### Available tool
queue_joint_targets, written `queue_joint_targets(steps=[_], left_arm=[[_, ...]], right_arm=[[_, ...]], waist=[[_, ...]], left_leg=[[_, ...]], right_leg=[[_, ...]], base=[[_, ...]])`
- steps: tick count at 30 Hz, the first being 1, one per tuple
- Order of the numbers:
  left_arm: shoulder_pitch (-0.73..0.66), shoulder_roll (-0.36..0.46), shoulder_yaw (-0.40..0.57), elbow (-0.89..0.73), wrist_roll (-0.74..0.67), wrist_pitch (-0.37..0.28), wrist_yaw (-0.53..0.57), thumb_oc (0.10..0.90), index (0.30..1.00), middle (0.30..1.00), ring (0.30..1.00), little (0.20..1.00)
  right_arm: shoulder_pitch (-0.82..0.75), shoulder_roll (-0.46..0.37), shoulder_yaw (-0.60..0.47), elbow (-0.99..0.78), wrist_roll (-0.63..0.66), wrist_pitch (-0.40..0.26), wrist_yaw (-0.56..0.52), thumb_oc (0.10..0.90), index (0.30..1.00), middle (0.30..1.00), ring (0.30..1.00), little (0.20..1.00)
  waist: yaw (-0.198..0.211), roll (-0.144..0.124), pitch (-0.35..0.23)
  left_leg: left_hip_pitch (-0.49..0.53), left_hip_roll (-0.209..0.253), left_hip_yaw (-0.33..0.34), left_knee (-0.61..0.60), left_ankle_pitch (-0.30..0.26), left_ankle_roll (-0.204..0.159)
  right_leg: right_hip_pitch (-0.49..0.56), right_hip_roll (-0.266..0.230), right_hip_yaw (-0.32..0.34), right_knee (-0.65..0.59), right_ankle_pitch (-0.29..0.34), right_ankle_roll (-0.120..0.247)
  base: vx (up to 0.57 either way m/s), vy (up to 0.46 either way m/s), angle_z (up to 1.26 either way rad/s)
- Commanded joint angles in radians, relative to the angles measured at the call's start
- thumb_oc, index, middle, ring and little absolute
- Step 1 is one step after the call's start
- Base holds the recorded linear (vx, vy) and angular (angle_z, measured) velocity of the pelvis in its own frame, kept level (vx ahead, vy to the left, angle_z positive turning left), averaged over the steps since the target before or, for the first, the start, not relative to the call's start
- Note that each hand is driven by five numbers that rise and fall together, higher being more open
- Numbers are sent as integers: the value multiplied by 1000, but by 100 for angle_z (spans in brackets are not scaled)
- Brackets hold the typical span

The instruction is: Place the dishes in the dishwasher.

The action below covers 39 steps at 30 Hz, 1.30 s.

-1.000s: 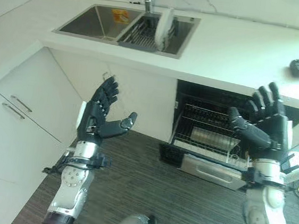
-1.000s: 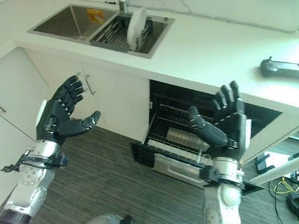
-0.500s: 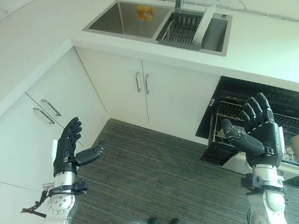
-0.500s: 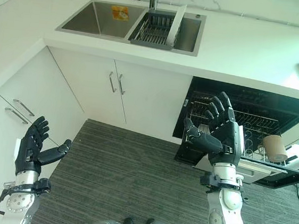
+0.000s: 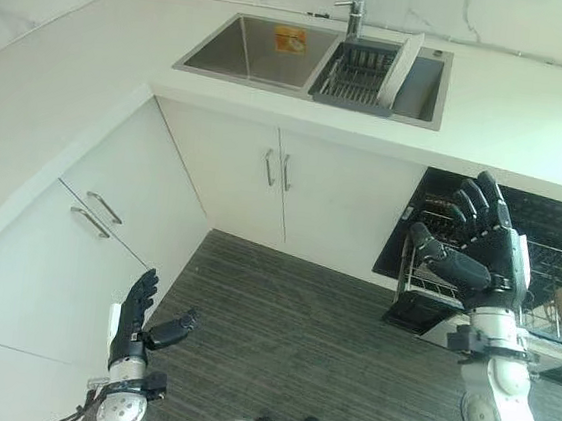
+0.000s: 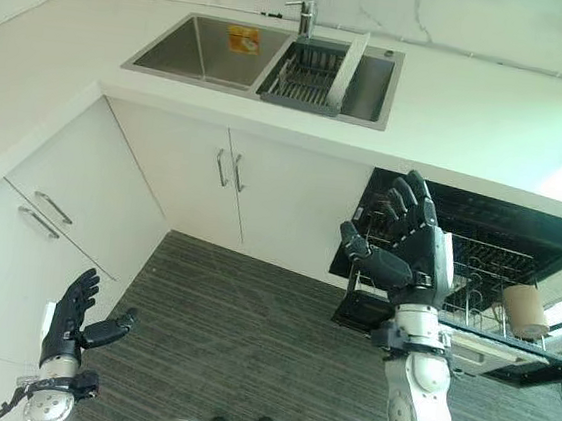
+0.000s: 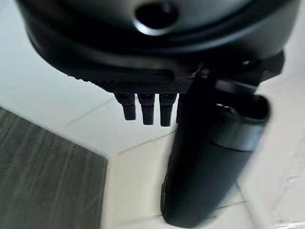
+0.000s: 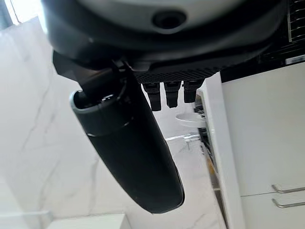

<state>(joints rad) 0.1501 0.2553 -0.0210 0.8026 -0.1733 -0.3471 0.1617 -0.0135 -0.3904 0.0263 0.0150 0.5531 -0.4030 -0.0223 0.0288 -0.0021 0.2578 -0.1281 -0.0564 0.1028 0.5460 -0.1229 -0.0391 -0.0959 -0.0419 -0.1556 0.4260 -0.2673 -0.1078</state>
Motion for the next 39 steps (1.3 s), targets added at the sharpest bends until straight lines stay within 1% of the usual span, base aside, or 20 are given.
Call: queue_joint_targets(steps=[1, 2, 3, 5, 6, 8, 10, 14, 16, 18, 19, 23, 24, 26, 29, 31, 33, 35, 37, 39], left_arm=[[42, -7, -1, -50, -63, 47, -116, 800, 900, 900, 900, 900], [41, -27, -19, 30, -33, 52, -150, 800, 900, 900, 900, 900], [37, -33, -40, 79, -44, 107, -197, 800, 900, 900, 900, 900], [29, -33, -46, 110, -57, 160, -233, 800, 900, 900, 900, 900], [28, -33, -51, 121, -65, 170, -242, 800, 900, 900, 900, 900], [29, -41, -68, 171, -84, 194, -268, 800, 900, 900, 900, 900], [39, -46, -67, 193, -83, 196, -275, 800, 900, 900, 900, 900], [50, -44, -49, 241, -113, 230, -262, 800, 900, 900, 900, 900], [47, -39, -36, 259, -93, 233, -254, 800, 900, 900, 900, 900], [32, -33, -34, 293, -100, 233, -237, 800, 900, 900, 900, 900], [29, -30, -33, 297, -108, 234, -234, 800, 900, 900, 900, 900], [4, -10, -8, 326, -129, 237, -243, 800, 900, 900, 900, 900], [-2, -1, -8, 340, -135, 229, -247, 800, 900, 900, 900, 900], [0, 4, -15, 348, -174, 225, -238, 800, 900, 900, 900, 900], [8, -7, -13, 333, -153, 238, -156, 800, 900, 900, 900, 900], [7, -7, -9, 325, -176, 272, -124, 800, 900, 900, 900, 900], [4, -11, -4, 345, -74, 282, -117, 800, 900, 900, 900, 900], [-15, -10, -25, 374, -71, 295, -88, 800, 900, 900, 900, 900], [-19, -10, -27, 376, -65, 297, -80, 800, 900, 900, 900, 900], [-26, -9, -37, 386, -39, 309, -59, 800, 900, 900, 900, 900]], right_arm=[[-93, -40, -70, -127, -18, -93, 8, 800, 900, 900, 900, 900], [-99, -45, -67, -131, -22, -81, -3, 800, 900, 900, 900, 900], [-113, -42, -57, -140, -38, -65, -17, 800, 900, 900, 900, 900], [-133, -46, -46, -148, -43, -48, -26, 800, 900, 900, 900, 900], [-139, -48, -42, -152, -44, -41, -29, 800, 900, 900, 900, 900], [-171, -61, -25, -157, -50, -9, -38, 800, 900, 900, 900, 900], [-184, -72, -30, -162, -41, 16, -29, 800, 900, 900, 900, 900], [-190, -74, -48, -155, -2, 25, -6, 800, 900, 900, 900, 900], [-183, -69, -44, -159, 5, 8, -5, 800, 900, 900, 900, 900], [-201, -55, -24, -169, 13, 10, -7, 800, 900, 900, 900, 900], [-206, -54, -21, -170, 11, 12, -6, 800, 900, 900, 900, 900], [-244, -53, -2, -158, 11, 2, 8, 800, 900, 900, 900, 900], [-260, -59, 2, -153, 24, -3, 13, 800, 900, 900, 900, 900], [-303, -55, 14, -155, 33, 20, 19, 800, 900, 900, 900, 900], [-317, -62, 20, -155, 45, 82, 11, 800, 900, 900, 900, 900], [-307, -69, 24, -156, 30, 73, 4, 800, 900, 900, 900, 900], [-289, -80, 15, -163, 28, 56, -22, 800, 900, 900, 900, 900], [-293, -90, 8, -180, 22, 60, -50, 800, 900, 900, 900, 900], [-293, -93, 5, -186, 15, 65, -54, 800, 900, 900, 900, 900], [-273, -106, -14, -207, 2, 65, -66, 800, 900, 900, 900, 900]], waist=[[12, -16, 5], [6, -14, 12], [7, -6, 12], [9, 9, 13], [10, 18, 14], [37, 32, 24], [54, 34, 27], [63, 21, 8], [60, 25, 0], [54, 38, 13], [55, 38, 16], [55, 62, 33], [52, 62, 38], [55, 48, 40], [64, 27, 15], [61, 21, 6], [56, 12, -1], [39, 11, 1], [33, 11, 4], [29, -5, 24]], left_leg=[[3, -9, 18, 129, 14, 44], [-12, 2, 17, 144, 7, 49], [37, -19, -28, -47, 5, 67], [48, -12, -85, -246, 22, 62], [22, -7, -108, -246, 18, 56], [-96, -25, -201, -246, 100, 22], [-161, -36, -213, -246, 160, 10], [-132, -39, -150, -246, 56, 73], [-102, -33, -145, -246, 16, 97], [-58, -33, -152, -246, -21, 131], [-55, -34, -148, -246, -25, 133], [-25, 6, -130, -246, -43, 120], [-15, 17, -128, -246, -50, 115], [9, 34, -97, -246, -82, 107], [15, 61, -72, -246, -88, 89], [17, 76, -71, -246, -84, 78], [14, 96, -78, -246, -69, 62], [28, 109, -86, -246, -56, 50], [39, 111, -76, -246, -56, 49], [85, 74, -63, -246, -9, 50]], right_leg=[[104, 18, -13, -126, 46, 80], [110, 23, -7, -126, 53, 80], [105, 35, 27, -126, 58, 96], [101, 58, 48, -126, 51, 105], [101, 69, 52, -126, 50, 107], [121, 101, 98, -126, 34, 106], [148, 111, 119, -126, 19, 104], [204, 78, 83, -126, 29, 132], [223, 68, 39, -126, 98, 153], [102, 33, -14, 95, 147, 176], [84, 24, -20, 111, 149, 179], [32, -23, -58, -51, 147, 183], [23, -51, -43, -126, 177, 193], [-64, -114, -27, -126, 221, 225], [-54, -106, -33, -126, 162, 234], [-32, -98, -40, -126, 141, 225], [-8, -86, -53, -126, 119, 208], [17, -68, -60, -126, 92, 176], [24, -68, -65, -126, 89, 171], [52, -78, -46, -126, 86, 150]], base=[[158, -11, -29], [271, 103, -18], [307, 147, -7], [219, 174, -18], [217, 203, -31], [259, 221, -47], [244, 203, -102], [300, 244, -89], [260, 159, -65], [120, 145, -78], [20, 81, -68], [-7, -70, -56], [2, -199, -33], [46, -336, -45], [163, -405, -73], [143, -278, 1], [137, -315, 30], [120, -289, 57], [78, -117, 22], [133, -72, 11]])
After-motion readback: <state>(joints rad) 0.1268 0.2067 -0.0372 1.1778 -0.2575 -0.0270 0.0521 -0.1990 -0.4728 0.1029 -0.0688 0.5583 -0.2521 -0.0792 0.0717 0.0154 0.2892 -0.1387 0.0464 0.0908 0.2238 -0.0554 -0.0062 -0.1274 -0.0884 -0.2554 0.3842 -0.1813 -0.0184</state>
